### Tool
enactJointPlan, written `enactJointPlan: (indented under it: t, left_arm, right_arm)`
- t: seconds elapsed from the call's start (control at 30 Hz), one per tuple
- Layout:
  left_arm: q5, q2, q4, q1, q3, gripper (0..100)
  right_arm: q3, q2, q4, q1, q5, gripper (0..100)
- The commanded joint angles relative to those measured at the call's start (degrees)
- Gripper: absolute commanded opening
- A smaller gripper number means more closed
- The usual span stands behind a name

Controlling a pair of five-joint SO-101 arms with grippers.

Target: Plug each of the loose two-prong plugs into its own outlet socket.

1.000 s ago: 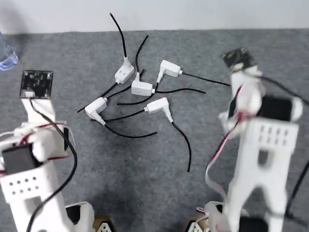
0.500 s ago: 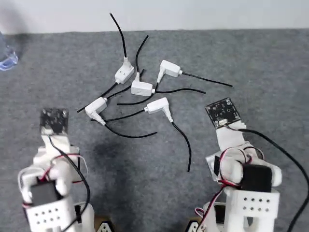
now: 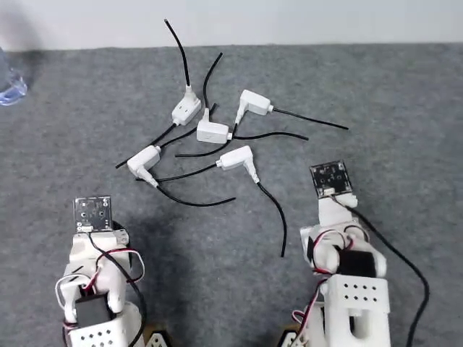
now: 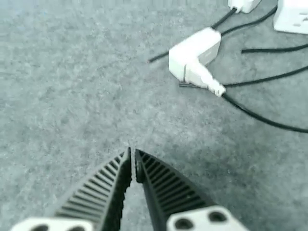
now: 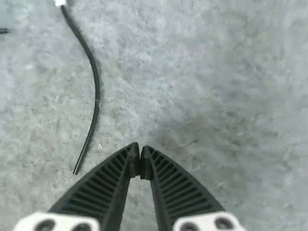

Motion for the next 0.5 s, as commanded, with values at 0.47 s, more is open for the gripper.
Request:
enactJointPlan:
  t: [0.47]
  left_arm:
    - [1.1, -0.7, 2.3, 4.8, -0.3, 1]
  right_arm:
    - [6.4, -9.0, 3.9, -4.3, -1.1, 0.9]
